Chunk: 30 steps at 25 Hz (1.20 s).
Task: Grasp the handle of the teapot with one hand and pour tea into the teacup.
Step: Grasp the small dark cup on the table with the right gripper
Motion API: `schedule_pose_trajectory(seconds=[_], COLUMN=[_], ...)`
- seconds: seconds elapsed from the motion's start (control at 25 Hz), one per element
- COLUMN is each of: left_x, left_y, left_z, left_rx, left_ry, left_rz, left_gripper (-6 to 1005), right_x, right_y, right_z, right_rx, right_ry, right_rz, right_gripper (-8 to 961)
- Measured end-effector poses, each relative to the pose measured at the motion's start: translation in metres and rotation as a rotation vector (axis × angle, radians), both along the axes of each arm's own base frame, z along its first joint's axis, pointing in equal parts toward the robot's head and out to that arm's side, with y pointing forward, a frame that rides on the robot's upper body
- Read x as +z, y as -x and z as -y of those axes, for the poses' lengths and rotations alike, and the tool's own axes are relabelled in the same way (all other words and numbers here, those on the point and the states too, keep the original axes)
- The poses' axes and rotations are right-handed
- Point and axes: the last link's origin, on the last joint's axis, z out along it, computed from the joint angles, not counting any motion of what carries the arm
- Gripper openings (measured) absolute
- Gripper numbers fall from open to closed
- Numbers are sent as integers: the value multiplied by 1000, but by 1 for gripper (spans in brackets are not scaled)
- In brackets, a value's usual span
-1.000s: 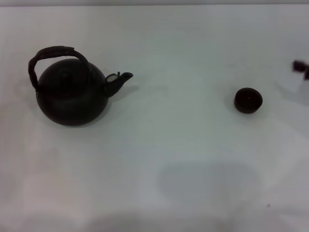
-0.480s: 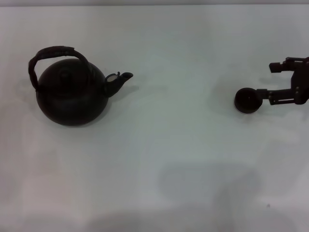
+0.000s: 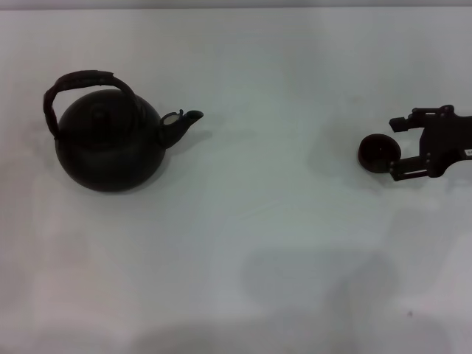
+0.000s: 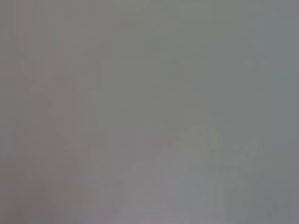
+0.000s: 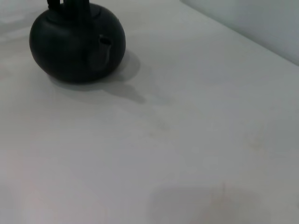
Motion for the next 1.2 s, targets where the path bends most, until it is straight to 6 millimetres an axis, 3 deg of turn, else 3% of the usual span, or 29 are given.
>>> schedule_pose_trajectory(seconds=[0.56, 1.2], left_x=[0, -1], left_y=[0, -1], left_z=[0, 0], left_rx=[1, -1], left_ry=[0, 2], left_rz=[1, 5], left_gripper=[847, 847], right_x=[-20, -27], right_y=[0, -2], right_z=[-6, -10], right_rx=[26, 35], right_ry=[34, 23], right_rz=[83, 125], right_gripper=[871, 870])
